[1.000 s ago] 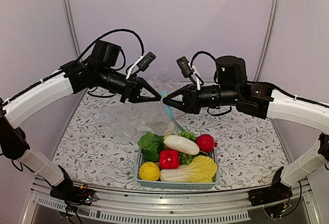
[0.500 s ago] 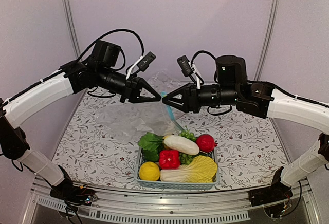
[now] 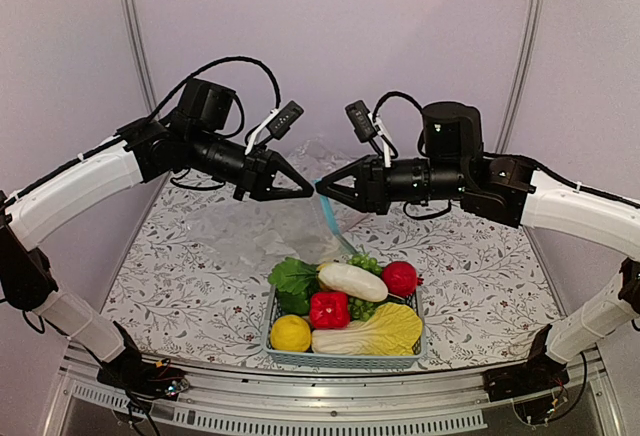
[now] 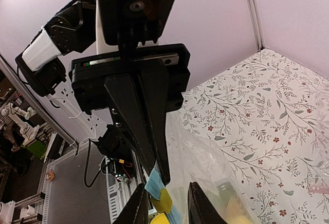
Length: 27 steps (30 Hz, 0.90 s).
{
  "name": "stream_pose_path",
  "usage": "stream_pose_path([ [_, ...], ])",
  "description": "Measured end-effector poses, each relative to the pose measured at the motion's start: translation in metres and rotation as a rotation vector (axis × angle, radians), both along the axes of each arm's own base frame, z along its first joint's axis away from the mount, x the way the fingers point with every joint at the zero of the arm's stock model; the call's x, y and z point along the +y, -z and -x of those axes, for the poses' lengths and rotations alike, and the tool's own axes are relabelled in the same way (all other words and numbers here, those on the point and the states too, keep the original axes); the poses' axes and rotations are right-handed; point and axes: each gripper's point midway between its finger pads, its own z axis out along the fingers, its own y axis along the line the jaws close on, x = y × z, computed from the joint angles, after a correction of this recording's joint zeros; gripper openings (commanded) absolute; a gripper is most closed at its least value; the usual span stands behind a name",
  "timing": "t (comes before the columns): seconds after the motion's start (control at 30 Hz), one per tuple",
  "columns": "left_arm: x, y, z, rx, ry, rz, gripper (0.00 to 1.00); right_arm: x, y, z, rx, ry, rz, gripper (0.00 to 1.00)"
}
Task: Place the food in the zip-top bag and seal the zipper
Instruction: Unzip the zipper from the zipper food storage bag.
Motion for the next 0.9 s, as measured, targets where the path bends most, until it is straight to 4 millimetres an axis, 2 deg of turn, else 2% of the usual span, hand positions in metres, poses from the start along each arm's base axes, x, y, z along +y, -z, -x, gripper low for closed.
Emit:
stream_pose_path([
  [0.6,-0.0001,0.0004,-0.0009,-0.003,-0.005,-0.003,0.0,-0.0003,0.0025,-0.0004,0.004,0.003,0.009,0.23],
  [0.7,-0.0001,0.0005,-0.0009,-0.002,-0.006,-0.003,0.0,0.0,0.0033,-0.0007,0.005,0.003,0.01,0.2],
  [0.9,-0.0001,0.0009,-0.0016,-0.004,-0.01,-0.005,0.0,0.0,0.0038,-0.0013,0.0,0.005,0.013,0.08],
])
